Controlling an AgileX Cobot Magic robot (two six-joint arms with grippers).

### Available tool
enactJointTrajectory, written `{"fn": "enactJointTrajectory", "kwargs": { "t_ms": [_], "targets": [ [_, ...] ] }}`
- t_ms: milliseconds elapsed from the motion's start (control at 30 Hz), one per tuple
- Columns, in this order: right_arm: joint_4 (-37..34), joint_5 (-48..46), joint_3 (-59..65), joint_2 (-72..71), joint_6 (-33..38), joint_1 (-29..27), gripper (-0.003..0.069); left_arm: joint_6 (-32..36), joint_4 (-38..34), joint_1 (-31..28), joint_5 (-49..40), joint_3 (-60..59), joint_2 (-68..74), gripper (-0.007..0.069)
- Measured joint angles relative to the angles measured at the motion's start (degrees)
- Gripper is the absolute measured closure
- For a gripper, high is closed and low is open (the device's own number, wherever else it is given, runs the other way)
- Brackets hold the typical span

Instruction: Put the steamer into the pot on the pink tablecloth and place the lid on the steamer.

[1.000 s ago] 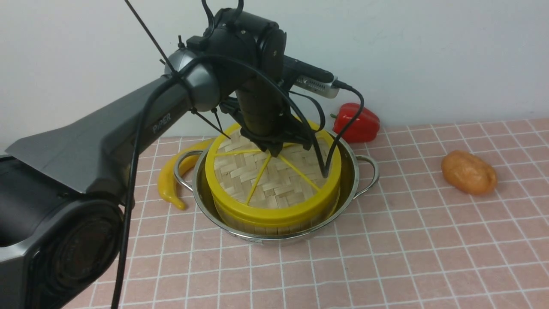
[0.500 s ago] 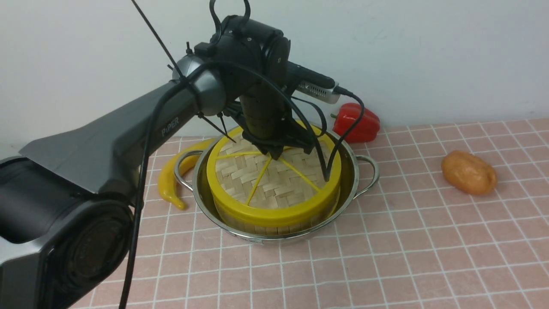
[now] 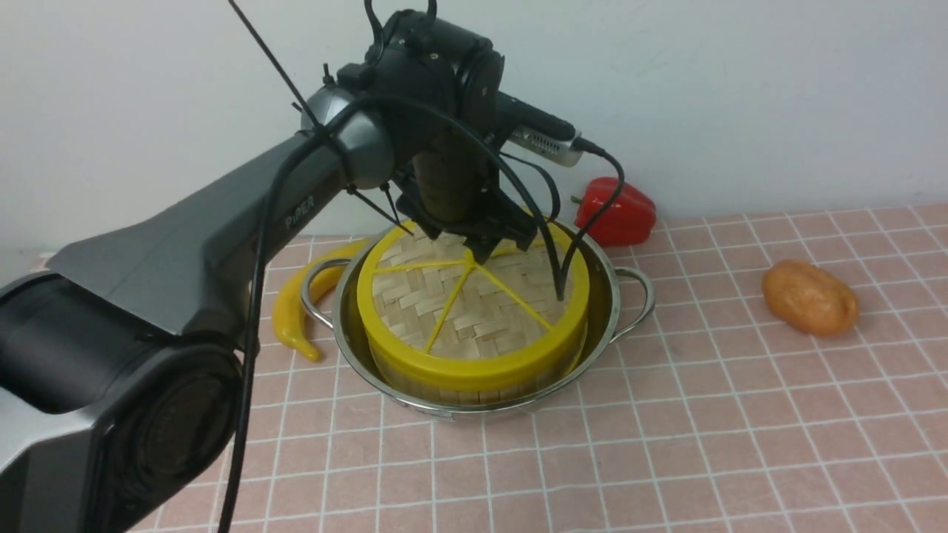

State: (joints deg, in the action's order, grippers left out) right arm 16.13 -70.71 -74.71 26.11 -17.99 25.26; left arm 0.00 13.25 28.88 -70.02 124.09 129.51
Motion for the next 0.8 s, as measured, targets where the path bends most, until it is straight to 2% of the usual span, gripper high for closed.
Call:
{"fn": "enactJointTrajectory", "kwargs": {
  "t_ms": [67,167,300,433,533,633,667,700,733,767,800],
  "targets": [
    [-0.4,0.0,0.0,0.0,0.0,0.0,0.0125,-0.5,0.7,0.0,-0.1,2.4,-1.5,0.0049],
    [-0.5,0.0,0.0,0.0,0.3,0.0,0.0125,-1.5,-0.9,0.0,-0.1,3.0,-6.3,-0.0031],
    [-0.5,0.0,0.0,0.0,1.6,0.0,0.0125,-2.0,-5.0,0.0,-0.1,1.4,-13.9,-0.0052],
    [-0.5,0.0,0.0,0.0,2.5,0.0,0.0125,-1.0,-6.5,0.0,-0.1,-3.8,-20.9,-0.0011],
    [-0.7,0.0,0.3,0.0,4.7,0.0,0.0137,-0.7,-6.6,0.0,0.0,-13.2,-30.8,0.0105],
    [-1.1,0.2,2.5,-0.1,7.1,0.0,0.0202,-0.7,-6.6,0.0,0.0,-23.2,-39.7,0.026],
    [-1.2,0.2,2.9,-0.1,7.5,0.0,0.0217,-0.7,-6.6,0.0,0.0,-23.9,-40.2,0.0272],
    [-1.4,0.2,4.6,-0.1,8.6,0.0,0.0274,-0.7,-6.6,0.0,-0.1,-29.0,-44.2,0.0361],
    [-1.7,0.2,5.6,-0.1,9.4,0.0,0.0309,-0.7,-6.6,0.0,-0.1,-30.4,-45.4,0.0387],
    [-2.5,0.2,8.9,-0.1,10.5,0.0,0.0433,-0.7,-6.6,0.0,-0.1,-37.0,-49.9,0.0509],
    [-2.9,0.2,10.5,0.0,11.1,0.0,0.0496,-0.7,-6.6,0.0,-0.2,-40.6,-52.7,0.0557]
  ]
}}
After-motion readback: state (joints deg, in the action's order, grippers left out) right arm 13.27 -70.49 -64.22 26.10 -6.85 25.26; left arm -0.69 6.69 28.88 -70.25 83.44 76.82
